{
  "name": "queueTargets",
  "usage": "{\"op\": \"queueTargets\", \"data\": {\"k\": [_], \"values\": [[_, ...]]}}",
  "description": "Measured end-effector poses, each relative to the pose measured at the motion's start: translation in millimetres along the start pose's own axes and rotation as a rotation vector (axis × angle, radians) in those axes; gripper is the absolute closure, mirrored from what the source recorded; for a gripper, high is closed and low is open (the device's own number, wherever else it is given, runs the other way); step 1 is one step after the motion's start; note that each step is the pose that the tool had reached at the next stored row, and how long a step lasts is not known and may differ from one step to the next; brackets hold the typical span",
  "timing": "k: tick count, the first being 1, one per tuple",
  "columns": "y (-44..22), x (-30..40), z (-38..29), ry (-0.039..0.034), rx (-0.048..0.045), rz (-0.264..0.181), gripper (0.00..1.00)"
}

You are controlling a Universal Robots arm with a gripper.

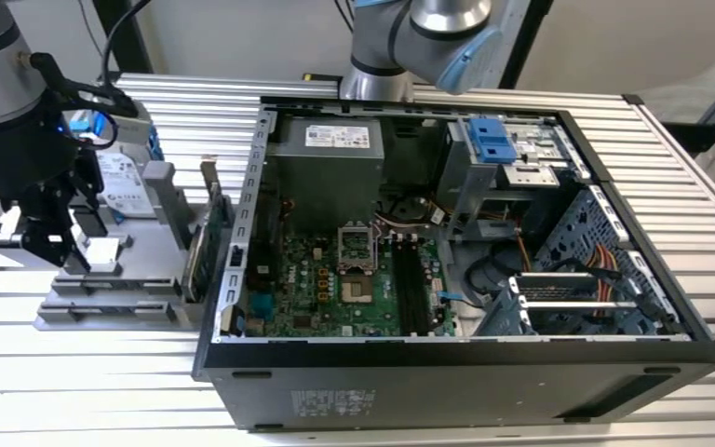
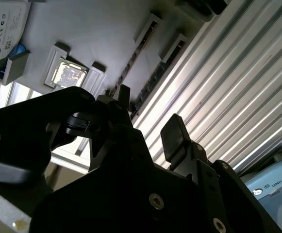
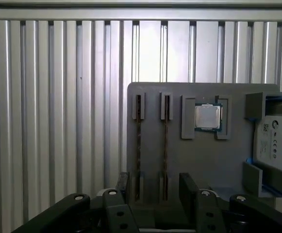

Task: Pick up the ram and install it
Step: 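Pick up the ram and move it above insertion slot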

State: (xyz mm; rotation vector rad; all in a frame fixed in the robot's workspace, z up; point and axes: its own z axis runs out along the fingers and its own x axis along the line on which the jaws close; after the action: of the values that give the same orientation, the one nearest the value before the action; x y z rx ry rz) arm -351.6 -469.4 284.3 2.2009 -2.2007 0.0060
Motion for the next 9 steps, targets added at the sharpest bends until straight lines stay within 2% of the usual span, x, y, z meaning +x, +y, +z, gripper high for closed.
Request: {"op": "queueTargets", "data": {"k": [9], "values": [[-0.1, 0.3, 6.1, 0.0000, -0.0024, 0.000, 0.00]]}}
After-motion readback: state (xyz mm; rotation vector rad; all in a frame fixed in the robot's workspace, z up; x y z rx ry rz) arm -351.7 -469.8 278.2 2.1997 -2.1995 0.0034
